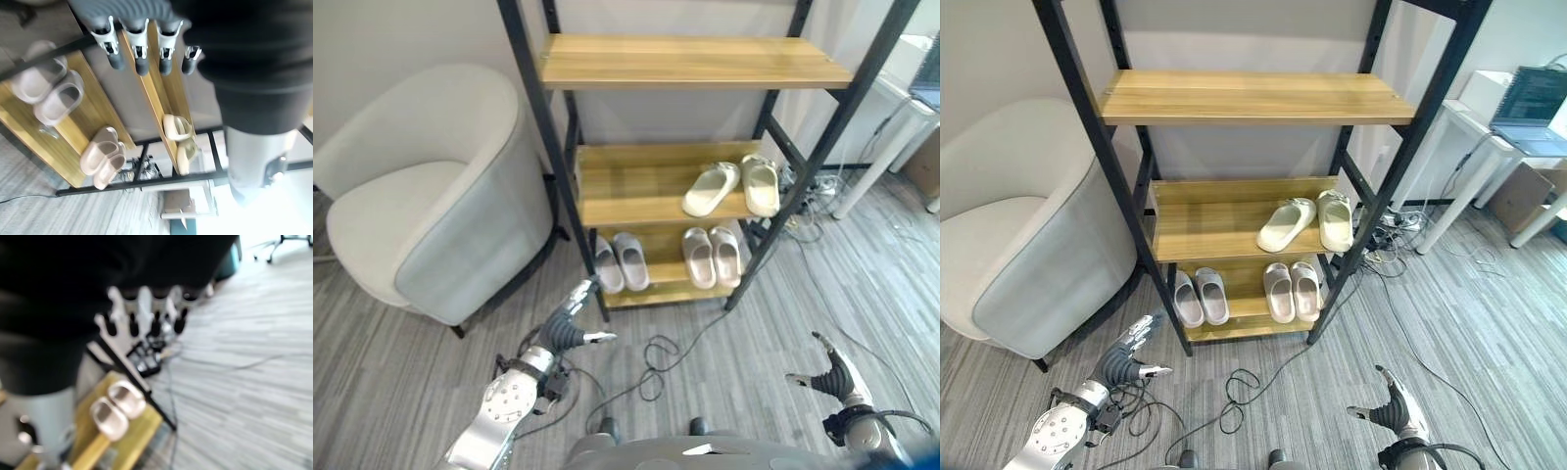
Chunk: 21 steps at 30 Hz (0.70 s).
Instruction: Arrange the slippers neatly on the shoe rack.
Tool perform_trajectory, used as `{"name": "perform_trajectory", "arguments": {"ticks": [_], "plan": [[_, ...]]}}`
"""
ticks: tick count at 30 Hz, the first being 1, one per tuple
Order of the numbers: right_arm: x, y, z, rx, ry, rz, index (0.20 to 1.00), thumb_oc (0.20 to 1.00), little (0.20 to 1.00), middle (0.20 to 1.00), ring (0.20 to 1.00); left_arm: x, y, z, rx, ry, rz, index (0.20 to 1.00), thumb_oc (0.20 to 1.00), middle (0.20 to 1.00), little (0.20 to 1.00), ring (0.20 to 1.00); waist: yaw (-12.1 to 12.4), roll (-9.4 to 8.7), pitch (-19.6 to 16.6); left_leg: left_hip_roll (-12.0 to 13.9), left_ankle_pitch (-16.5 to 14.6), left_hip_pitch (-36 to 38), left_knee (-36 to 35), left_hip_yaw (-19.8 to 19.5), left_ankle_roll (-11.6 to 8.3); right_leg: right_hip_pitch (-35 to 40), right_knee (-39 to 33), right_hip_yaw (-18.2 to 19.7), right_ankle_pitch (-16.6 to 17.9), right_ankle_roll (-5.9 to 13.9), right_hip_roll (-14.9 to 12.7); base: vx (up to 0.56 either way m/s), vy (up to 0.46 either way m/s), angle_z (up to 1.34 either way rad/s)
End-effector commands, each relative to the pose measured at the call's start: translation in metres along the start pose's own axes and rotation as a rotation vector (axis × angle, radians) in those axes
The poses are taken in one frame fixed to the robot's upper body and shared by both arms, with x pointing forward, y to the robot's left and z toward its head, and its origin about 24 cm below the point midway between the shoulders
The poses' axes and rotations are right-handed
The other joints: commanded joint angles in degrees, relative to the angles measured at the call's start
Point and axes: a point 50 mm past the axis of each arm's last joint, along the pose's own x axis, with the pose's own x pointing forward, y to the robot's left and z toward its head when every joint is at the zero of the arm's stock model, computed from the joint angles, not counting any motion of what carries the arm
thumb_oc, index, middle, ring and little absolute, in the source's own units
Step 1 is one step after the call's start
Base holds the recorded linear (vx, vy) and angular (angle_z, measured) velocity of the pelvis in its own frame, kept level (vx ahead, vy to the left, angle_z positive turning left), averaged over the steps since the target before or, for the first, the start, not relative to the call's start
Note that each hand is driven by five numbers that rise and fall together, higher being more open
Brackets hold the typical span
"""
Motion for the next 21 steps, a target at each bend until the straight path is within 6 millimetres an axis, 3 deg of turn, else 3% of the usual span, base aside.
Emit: {"name": "perform_trajectory", "arguments": {"ticks": [1,9,10,11,12,13,14,17,18,19,20,21], "plan": [[0.036,-0.048,0.054,0.015,-0.225,-0.204,1.000,1.000,1.000,1.000,1.000,0.009,-0.003,0.022,0.038,-0.128,-0.031,1.000,1.000,1.000,1.000,1.000,2.22,1.60,0.70,-0.35,-7.62,3.07,4.94,-3.50,0.86,-1.87,8.28,-2.27,-4.14,4.52,-1.90,0.03,-0.083,0.13],[0.049,-0.062,0.078,0.035,-0.285,-0.298,1.000,1.000,1.000,1.000,1.000,0.010,0.000,0.019,0.042,-0.115,-0.018,1.000,1.000,1.000,1.000,1.000,3.14,2.10,1.79,1.76,-6.82,1.94,6.86,-5.47,-0.94,-2.78,11.71,-3.98,-7.60,2.64,-0.04,0.00,-0.129,0.22],[0.050,-0.066,0.079,0.047,-0.290,-0.319,1.000,1.000,1.000,1.000,1.000,0.009,-0.002,0.017,0.026,-0.106,-0.027,1.000,1.000,1.000,1.000,1.000,3.77,1.41,2.55,3.33,-5.32,-0.21,11.39,-5.87,-2.29,-1.69,11.15,-3.98,-8.76,1.05,1.20,-0.07,-0.249,0.15],[0.051,-0.071,0.083,0.052,-0.306,-0.341,1.000,1.000,1.000,1.000,1.000,0.010,-0.004,0.016,0.020,-0.103,-0.038,1.000,1.000,1.000,1.000,1.000,4.50,1.19,3.93,4.76,-1.11,-3.38,16.69,-6.63,-3.60,-0.66,10.69,-4.15,-9.20,0.09,1.97,-0.08,-0.252,0.17],[0.051,-0.072,0.083,0.054,-0.306,-0.344,1.000,1.000,1.000,1.000,1.000,0.011,-0.003,0.017,0.021,-0.105,-0.039,1.000,1.000,1.000,1.000,1.000,4.36,1.38,4.09,4.96,-1.21,-4.02,17.57,-7.05,-3.83,-0.72,10.64,-4.40,-9.10,-0.10,2.24,-0.12,-0.241,0.29],[0.055,-0.081,0.093,0.054,-0.335,-0.370,1.000,1.000,1.000,1.000,1.000,0.010,-0.007,0.012,0.000,-0.079,-0.064,1.000,1.000,1.000,1.000,1.000,5.03,1.19,5.61,6.30,3.25,-7.79,24.50,-7.73,-3.78,0.04,10.56,-4.59,-9.35,-1.79,3.40,-0.07,-0.184,0.36],[0.058,-0.087,0.099,0.046,-0.349,-0.380,1.000,1.000,1.000,1.000,1.000,0.009,-0.008,0.010,-0.006,-0.070,-0.074,1.000,1.000,1.000,1.000,1.000,5.28,1.20,6.05,6.38,2.79,-8.88,26.12,-7.77,-3.06,0.17,10.68,-4.71,-9.61,-2.20,3.59,-0.03,-0.199,0.16],[0.063,-0.100,0.114,0.044,-0.391,-0.401,1.000,1.000,1.000,1.000,1.000,0.008,-0.012,0.006,-0.026,-0.048,-0.096,1.000,1.000,1.000,1.000,1.000,6.23,1.46,6.73,3.67,-0.34,-11.49,24.30,-7.78,-1.84,0.58,10.45,-3.91,-10.08,-1.82,4.02,0.07,-0.032,-0.17],[0.068,-0.105,0.123,0.044,-0.406,-0.413,1.000,1.000,1.000,1.000,1.000,0.006,-0.021,-0.004,-0.035,-0.002,-0.137,1.000,1.000,1.000,1.000,1.000,7.66,1.90,7.11,0.81,0.61,-14.34,19.07,-7.62,-1.42,1.83,9.71,-3.08,-10.47,-1.54,5.30,0.15,-0.016,-0.09],[0.068,-0.106,0.123,0.043,-0.407,-0.414,1.000,1.000,1.000,1.000,1.000,0.007,-0.021,-0.004,-0.036,-0.004,-0.137,1.000,1.000,1.000,1.000,1.000,7.72,1.79,7.13,0.69,0.78,-14.11,18.64,-7.45,-1.40,1.84,9.64,-2.96,-10.49,-1.52,5.13,0.26,0.004,-0.32],[0.074,-0.116,0.132,0.043,-0.414,-0.435,1.000,1.000,1.000,1.000,1.000,0.007,-0.025,-0.009,-0.027,0.019,-0.174,1.000,1.000,1.000,1.000,1.000,9.33,2.74,6.92,-0.26,4.87,-15.30,10.55,-7.20,-2.23,3.45,8.76,-2.11,-11.18,-1.61,7.21,0.16,0.003,-0.37],[0.074,-0.116,0.132,0.043,-0.414,-0.435,1.000,1.000,1.000,1.000,1.000,0.007,-0.025,-0.009,-0.028,0.018,-0.174,1.000,1.000,1.000,1.000,1.000,9.48,2.65,7.01,-0.27,5.22,-14.78,9.74,-6.95,-2.23,3.53,8.67,-1.90,-11.10,-1.62,7.10,0.30,0.052,-0.53]]}}
